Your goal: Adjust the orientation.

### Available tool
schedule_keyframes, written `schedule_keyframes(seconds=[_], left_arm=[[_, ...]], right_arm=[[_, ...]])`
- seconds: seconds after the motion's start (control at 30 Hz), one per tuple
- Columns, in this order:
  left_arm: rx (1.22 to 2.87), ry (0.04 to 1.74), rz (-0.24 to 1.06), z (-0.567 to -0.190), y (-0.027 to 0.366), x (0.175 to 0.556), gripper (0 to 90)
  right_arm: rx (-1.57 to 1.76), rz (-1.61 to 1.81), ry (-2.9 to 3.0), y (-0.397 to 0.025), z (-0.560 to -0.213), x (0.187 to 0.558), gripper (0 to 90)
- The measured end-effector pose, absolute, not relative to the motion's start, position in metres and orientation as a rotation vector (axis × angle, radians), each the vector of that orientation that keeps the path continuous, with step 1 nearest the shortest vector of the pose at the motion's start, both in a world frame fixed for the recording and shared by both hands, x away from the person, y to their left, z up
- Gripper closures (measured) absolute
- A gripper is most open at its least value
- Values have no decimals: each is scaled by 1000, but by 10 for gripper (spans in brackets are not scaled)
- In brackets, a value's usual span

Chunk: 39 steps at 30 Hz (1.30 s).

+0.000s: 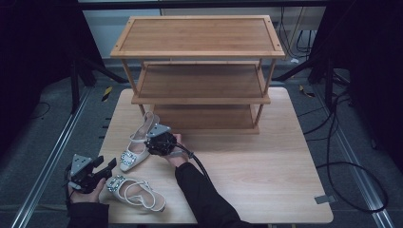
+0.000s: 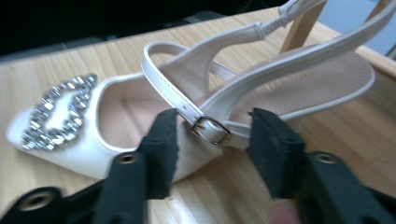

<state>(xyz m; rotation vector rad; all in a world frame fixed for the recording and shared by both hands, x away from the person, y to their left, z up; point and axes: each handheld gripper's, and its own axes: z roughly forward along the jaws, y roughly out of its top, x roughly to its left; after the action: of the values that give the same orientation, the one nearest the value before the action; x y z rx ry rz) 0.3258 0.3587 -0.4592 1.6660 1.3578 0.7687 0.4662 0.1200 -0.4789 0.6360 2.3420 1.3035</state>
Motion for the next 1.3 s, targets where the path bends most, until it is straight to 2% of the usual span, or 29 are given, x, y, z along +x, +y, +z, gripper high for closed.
schedule_keyframes(seconds=[0.03, 0.07, 0.13, 0.17, 0.7, 1.1, 1.3], left_arm=[[1667, 1357, 768, -459, 359, 326, 441], [1667, 1357, 768, -459, 359, 326, 441], [1666, 1358, 768, -459, 359, 326, 441], [1666, 1358, 768, -459, 359, 326, 441], [1665, 1358, 766, -459, 359, 326, 441], [1658, 1355, 762, -459, 359, 325, 441], [1662, 1353, 762, -458, 358, 325, 441]], right_arm=[[647, 1293, 2347, 119, -478, 467, 631], [647, 1293, 2347, 119, -478, 467, 631], [653, 1283, 2355, 118, -478, 466, 712], [650, 1282, 2354, 118, -478, 466, 722], [645, 1297, 2402, 101, -470, 458, 739], [660, 1293, 2433, 72, -467, 420, 744], [662, 1316, 2446, 70, -468, 407, 744]])
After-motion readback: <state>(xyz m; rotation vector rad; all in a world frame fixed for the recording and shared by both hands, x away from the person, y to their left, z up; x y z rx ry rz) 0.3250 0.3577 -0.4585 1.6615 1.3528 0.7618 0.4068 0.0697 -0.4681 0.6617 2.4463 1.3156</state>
